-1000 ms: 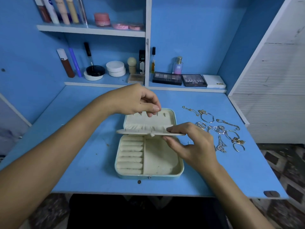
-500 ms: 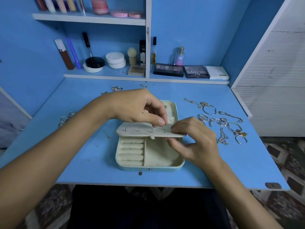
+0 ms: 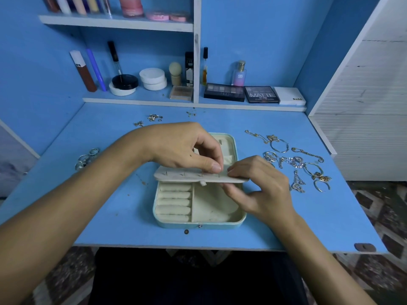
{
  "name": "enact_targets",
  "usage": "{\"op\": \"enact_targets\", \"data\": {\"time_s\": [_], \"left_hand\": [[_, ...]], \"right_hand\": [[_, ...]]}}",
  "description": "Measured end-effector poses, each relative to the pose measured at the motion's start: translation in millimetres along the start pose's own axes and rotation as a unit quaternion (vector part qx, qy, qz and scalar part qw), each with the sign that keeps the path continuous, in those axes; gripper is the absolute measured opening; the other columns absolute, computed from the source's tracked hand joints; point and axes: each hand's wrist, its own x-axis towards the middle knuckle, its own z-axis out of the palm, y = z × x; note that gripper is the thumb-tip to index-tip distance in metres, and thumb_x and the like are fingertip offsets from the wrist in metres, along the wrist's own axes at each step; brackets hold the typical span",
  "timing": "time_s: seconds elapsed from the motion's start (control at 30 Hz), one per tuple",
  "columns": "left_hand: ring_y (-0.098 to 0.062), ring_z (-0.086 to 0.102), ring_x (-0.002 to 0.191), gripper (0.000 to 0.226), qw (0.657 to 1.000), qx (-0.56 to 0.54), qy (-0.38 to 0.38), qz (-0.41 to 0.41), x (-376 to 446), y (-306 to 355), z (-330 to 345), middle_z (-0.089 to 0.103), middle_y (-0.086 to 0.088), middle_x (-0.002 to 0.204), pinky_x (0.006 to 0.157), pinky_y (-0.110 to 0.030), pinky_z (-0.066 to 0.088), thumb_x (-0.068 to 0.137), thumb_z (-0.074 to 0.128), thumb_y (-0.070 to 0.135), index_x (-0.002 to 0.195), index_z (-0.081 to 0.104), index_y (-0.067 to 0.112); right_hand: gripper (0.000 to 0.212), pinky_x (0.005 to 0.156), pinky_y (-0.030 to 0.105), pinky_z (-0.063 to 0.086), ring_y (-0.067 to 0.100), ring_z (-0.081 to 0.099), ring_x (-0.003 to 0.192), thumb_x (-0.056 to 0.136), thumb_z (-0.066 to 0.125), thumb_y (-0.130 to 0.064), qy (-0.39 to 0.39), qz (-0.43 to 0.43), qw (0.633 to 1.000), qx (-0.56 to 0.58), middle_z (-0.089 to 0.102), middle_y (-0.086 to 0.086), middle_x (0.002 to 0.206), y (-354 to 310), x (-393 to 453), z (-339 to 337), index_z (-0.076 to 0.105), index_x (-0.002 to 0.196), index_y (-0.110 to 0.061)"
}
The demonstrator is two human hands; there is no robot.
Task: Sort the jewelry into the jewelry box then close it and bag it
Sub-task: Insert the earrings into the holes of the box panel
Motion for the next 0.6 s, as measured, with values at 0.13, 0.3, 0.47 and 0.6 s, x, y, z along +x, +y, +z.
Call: {"op": "enact_targets", "data": {"time_s": [0.13, 0.3, 0.47, 0.6], "left_hand": [[0.006, 0.06, 0.073, 0.005, 1.0, 0.005, -0.003, 0.007, 0.6, 0.2, -0.5, 0.073, 0.015, 0.085, 0.067, -0.004, 0.039, 0.091, 0.07, 0.026, 0.091, 0.075, 0.026], [0.006, 0.06, 0.074, 0.006, 1.0, 0.017, -0.007, 0.004, 1.0, -0.7, -1.3, 0.072, 0.02, 0.084, 0.067, -0.004, 0.038, 0.09, 0.07, 0.028, 0.093, 0.075, 0.026], [0.007, 0.059, 0.07, 0.005, 1.0, 0.022, -0.005, 0.007, 1.7, 1.4, -1.3, 0.072, 0.02, 0.082, 0.064, -0.003, 0.038, 0.09, 0.071, 0.027, 0.091, 0.076, 0.026], [0.008, 0.059, 0.07, 0.006, 1.0, 0.028, -0.013, 0.005, 2.5, 3.0, -1.8, 0.072, 0.02, 0.082, 0.064, -0.003, 0.038, 0.089, 0.072, 0.028, 0.092, 0.077, 0.025]], "right_hand": [[0.017, 0.069, 0.035, 0.052, 0.023, 0.065, 0.075, 0.082, 0.081, -0.011, -0.001, -0.003, 1.0, 0.001, 0.07, 0.007, 0.079, -0.7, 0.4, -0.4, 0.071, 0.078, 0.002], [0.016, 0.069, 0.036, 0.052, 0.024, 0.066, 0.075, 0.081, 0.082, -0.009, -0.005, -0.002, 1.0, -0.001, 0.07, 0.007, 0.08, -0.4, -0.1, -0.8, 0.072, 0.079, 0.003], [0.015, 0.069, 0.035, 0.052, 0.024, 0.066, 0.075, 0.08, 0.082, -0.009, -0.004, -0.001, 1.0, -0.002, 0.07, 0.007, 0.08, -0.9, 0.2, -0.9, 0.072, 0.079, 0.002], [0.015, 0.069, 0.034, 0.052, 0.024, 0.066, 0.075, 0.081, 0.081, -0.009, -0.007, 0.0, 1.0, -0.002, 0.07, 0.007, 0.079, -0.9, -0.1, -0.7, 0.071, 0.079, 0.002]]}}
